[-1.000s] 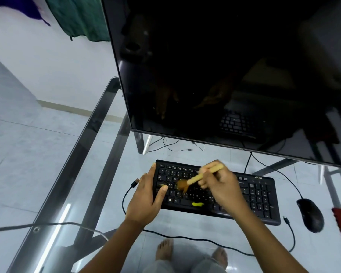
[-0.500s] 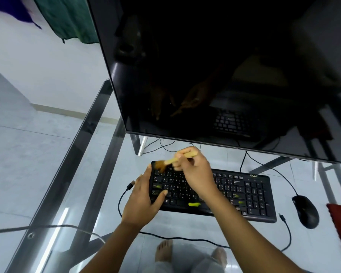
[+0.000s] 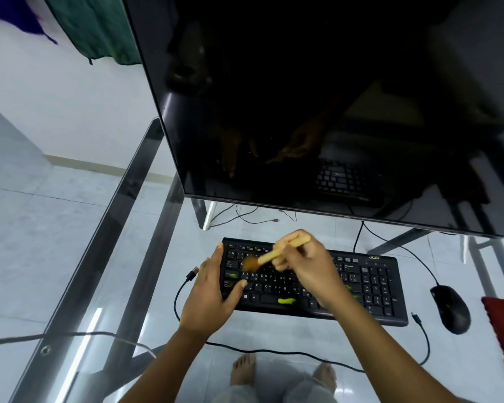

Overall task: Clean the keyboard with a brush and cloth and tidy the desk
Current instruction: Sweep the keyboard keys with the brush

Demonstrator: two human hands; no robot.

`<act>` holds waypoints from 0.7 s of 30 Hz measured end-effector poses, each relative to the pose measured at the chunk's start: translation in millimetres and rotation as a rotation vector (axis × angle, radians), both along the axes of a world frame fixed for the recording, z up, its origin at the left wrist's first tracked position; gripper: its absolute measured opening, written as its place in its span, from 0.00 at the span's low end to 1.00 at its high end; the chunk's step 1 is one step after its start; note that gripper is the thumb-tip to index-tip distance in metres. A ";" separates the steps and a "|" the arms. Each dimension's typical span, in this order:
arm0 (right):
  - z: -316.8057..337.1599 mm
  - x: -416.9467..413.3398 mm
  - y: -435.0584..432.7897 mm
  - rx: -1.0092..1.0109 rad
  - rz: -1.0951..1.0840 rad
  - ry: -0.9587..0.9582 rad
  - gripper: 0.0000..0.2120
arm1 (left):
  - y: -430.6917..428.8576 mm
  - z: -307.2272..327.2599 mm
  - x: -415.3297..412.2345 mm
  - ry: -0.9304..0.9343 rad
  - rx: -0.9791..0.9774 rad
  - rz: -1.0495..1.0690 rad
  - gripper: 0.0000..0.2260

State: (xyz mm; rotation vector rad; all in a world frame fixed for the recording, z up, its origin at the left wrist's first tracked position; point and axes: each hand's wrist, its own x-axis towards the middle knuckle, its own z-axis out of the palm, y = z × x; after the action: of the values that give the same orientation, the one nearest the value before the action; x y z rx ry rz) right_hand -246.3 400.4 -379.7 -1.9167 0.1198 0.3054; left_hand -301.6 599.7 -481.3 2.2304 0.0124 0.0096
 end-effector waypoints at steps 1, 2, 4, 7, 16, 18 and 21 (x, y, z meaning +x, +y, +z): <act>-3.0 -5.4 -4.3 -0.073 0.051 0.021 0.05 | 0.1 -0.5 -0.3 -0.004 0.006 -0.007 0.37; -7.2 -9.5 -9.8 -0.117 0.018 -0.014 0.06 | 0.1 -1.0 -0.9 -0.009 0.014 -0.019 0.36; -9.9 -16.7 -21.3 -0.204 -0.180 -0.193 0.08 | -2.0 -2.1 -2.2 -0.035 0.054 -0.053 0.34; -8.4 -31.1 -28.1 -0.077 -0.193 -0.151 0.08 | -7.3 -6.0 -3.3 -0.074 0.205 -0.066 0.30; -19.1 -40.5 -58.1 -0.138 -0.193 -0.156 0.05 | -42.8 3.9 -4.9 -0.152 0.563 -0.360 0.27; -18.0 -34.3 -66.8 -0.240 -0.219 -0.235 0.07 | -46.4 1.3 -1.6 -0.122 0.618 -0.393 0.25; -7.3 -28.9 -80.3 -0.214 -0.337 -0.333 0.11 | -51.8 1.2 2.0 -0.125 0.663 -0.420 0.24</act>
State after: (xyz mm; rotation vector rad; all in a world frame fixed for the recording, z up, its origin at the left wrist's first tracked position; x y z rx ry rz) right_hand -275.2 320.2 -387.0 -2.0889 0.2575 -0.2620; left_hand -299.6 547.9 -480.0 2.8416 -0.6067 -0.0877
